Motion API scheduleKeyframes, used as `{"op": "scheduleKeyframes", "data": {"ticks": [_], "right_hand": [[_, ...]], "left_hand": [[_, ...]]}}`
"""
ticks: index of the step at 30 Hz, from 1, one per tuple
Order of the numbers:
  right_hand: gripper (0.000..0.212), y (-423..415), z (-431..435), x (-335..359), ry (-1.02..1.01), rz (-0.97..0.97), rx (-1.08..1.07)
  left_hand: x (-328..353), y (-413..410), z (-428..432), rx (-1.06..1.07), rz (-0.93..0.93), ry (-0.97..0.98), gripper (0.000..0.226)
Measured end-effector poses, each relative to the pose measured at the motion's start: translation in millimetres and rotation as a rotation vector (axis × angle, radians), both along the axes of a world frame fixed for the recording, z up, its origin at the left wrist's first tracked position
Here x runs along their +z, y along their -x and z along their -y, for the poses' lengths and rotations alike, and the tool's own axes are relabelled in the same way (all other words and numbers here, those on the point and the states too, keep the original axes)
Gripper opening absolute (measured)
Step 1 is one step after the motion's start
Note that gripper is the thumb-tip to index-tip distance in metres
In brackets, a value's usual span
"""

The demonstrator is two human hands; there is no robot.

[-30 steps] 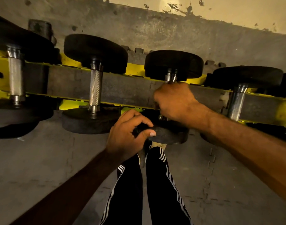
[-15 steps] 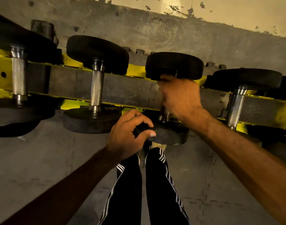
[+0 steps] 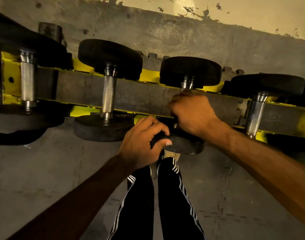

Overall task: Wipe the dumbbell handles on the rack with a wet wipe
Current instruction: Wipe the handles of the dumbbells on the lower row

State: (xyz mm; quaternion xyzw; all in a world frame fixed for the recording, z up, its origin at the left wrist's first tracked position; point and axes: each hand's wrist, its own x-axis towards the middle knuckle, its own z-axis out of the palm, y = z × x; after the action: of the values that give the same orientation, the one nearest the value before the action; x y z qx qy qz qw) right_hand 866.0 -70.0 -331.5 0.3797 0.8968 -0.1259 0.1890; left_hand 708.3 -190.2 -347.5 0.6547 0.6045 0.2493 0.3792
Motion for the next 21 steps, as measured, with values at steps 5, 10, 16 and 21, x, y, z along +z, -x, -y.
{"op": "scheduleKeyframes", "data": {"ticks": [5, 10, 16, 21], "right_hand": [[0.023, -25.0, 1.4, -5.8, 0.018, -0.219, -0.066], [0.023, -23.4, 17.6, -9.0, -0.024, -0.324, -0.098], [0.027, -30.1, 10.0, -1.6, -0.04, -0.369, -0.44], [0.008, -38.1, 48.4, -13.0, 0.199, -0.397, -0.923]], "left_hand": [[-0.9, 0.9, -1.2, -0.149, -0.141, -0.125, 0.02], [1.9, -1.5, 0.2, -0.172, -0.175, -0.09, 0.02], [6.3, 1.3, -2.3, -0.171, -0.163, -0.032, 0.021], [3.2, 2.1, -1.8, -0.166, -0.154, -0.035, 0.02]]}}
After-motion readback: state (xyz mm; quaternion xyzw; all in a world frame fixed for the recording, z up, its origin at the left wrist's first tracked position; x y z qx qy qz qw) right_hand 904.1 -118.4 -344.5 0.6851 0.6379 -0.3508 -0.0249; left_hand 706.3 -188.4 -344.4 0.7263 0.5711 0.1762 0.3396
